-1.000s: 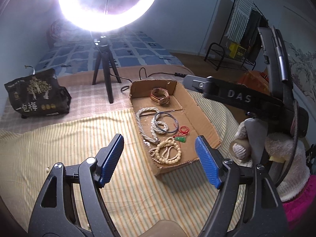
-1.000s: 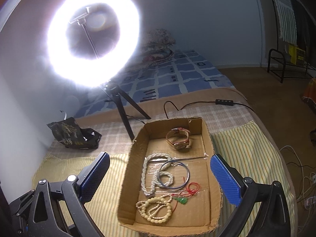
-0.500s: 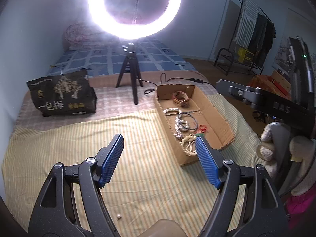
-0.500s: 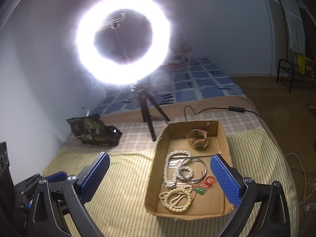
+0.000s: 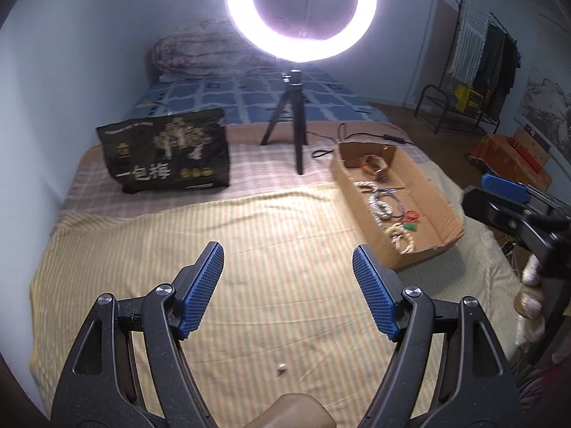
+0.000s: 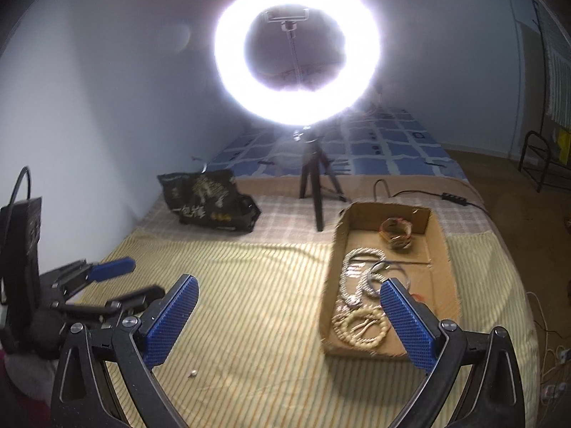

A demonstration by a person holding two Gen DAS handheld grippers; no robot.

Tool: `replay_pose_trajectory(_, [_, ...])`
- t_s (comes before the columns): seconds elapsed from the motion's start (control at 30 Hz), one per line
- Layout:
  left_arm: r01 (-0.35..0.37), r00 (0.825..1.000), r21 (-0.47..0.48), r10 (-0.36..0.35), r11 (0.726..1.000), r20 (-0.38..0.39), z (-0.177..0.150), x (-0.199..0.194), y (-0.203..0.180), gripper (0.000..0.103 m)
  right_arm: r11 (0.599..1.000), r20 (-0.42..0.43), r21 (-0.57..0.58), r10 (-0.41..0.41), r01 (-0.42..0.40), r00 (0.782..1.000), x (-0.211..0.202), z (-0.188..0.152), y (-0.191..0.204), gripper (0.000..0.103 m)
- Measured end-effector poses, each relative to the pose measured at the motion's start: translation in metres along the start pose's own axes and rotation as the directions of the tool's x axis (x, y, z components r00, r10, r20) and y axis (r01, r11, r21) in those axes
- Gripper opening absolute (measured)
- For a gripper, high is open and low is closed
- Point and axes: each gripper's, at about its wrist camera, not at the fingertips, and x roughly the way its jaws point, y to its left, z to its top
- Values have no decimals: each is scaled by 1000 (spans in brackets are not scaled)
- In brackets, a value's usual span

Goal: Organize jewelry
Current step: 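Withdraw both tools from the box toward the pearl earrings on the sheet, then lower the left tool onto one pearl earring while the right lowers onto the other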

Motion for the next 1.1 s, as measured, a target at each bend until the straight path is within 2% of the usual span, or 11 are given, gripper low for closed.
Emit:
replay_pose_trajectory(0.17, [-36,999,-19,36,999,-9,-7,-2,29,77,999,-6,-33,32,-33,999,-1,-19,22,103])
replay_pose_trajectory(0.3, [-63,998,-36,62,997,-24,-13,-2,51,77,993,-28,-104,55,-58,998,2,-37,44,103])
replay_pose_trajectory(0.47, [-82,995,-108,76,991,-57,-23,3,84,77,975,-33,-212,56,-62,998,11,-62,71,103])
replay_pose_trajectory(0.57, [-86,995,-134,79,987,-62,-29,6,98,77,969,-51,-234,73,-83,996,17,-76,81,103])
replay_pose_trajectory(0.77, [-89,991,-173,70,981,-110,-44,27,117,77,957,-136,-261,92,-125,986,37,-105,95,101])
replay_pose_trajectory(0.83, [-98,990,-173,79,980,-116,-46,31,119,77,952,-179,-267,107,-153,978,45,-112,98,95])
replay_pose_trajectory(0.97, [-84,989,-196,58,977,-135,-49,39,124,77,945,-260,-268,115,-186,959,62,-124,102,92])
replay_pose_trajectory(1.1, [-93,988,-213,63,973,-143,-51,44,130,77,942,-292,-267,121,-202,949,70,-130,106,89])
